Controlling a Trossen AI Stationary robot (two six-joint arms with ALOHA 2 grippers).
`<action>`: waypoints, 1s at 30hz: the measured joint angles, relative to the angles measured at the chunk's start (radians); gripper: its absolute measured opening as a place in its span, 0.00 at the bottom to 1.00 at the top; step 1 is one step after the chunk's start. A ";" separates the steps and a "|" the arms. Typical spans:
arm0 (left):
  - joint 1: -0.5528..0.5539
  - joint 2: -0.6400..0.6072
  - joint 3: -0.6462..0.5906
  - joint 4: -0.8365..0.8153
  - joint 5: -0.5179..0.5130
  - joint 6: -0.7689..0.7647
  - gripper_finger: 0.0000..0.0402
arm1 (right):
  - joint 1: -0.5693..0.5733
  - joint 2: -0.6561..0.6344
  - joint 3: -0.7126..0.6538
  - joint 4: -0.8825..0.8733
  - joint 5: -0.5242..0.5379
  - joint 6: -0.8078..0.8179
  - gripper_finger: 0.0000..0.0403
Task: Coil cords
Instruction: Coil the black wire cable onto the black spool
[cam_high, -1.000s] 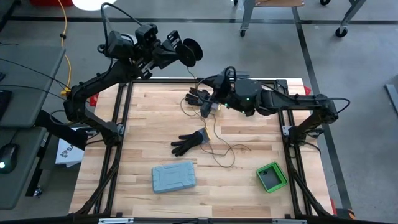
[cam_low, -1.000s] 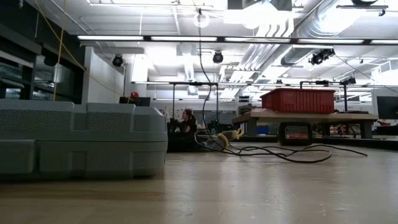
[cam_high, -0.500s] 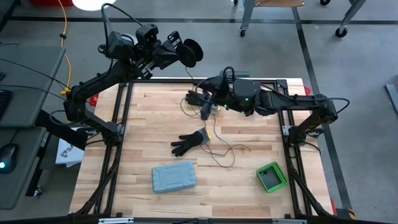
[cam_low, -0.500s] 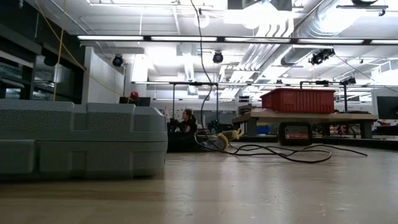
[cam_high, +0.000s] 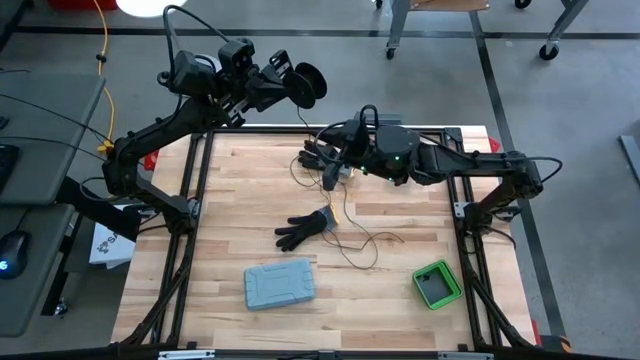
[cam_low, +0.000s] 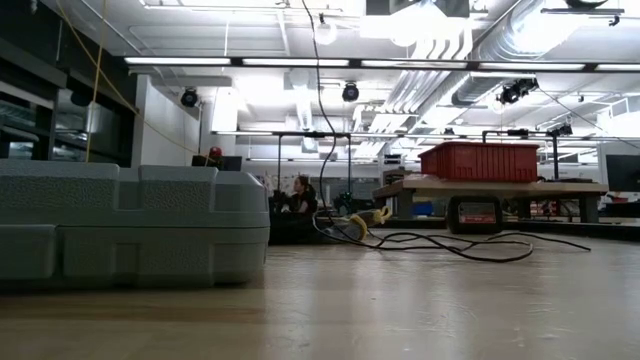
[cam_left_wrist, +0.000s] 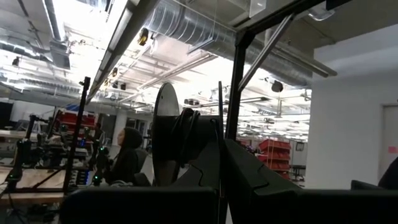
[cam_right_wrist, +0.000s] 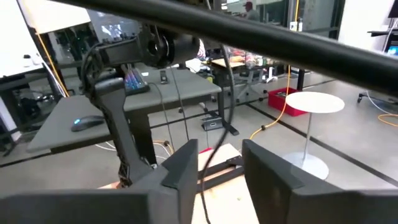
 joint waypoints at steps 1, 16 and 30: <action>0.000 0.000 0.000 0.000 0.000 0.000 0.00 | 0.000 0.000 0.000 0.000 -0.007 0.002 0.25; 0.001 0.000 0.000 0.000 0.000 0.000 0.00 | 0.009 0.000 0.000 -0.001 0.000 0.001 0.01; 0.149 -0.049 -0.001 -0.281 0.031 0.025 0.00 | 0.135 -0.106 0.002 -0.088 0.058 0.034 0.00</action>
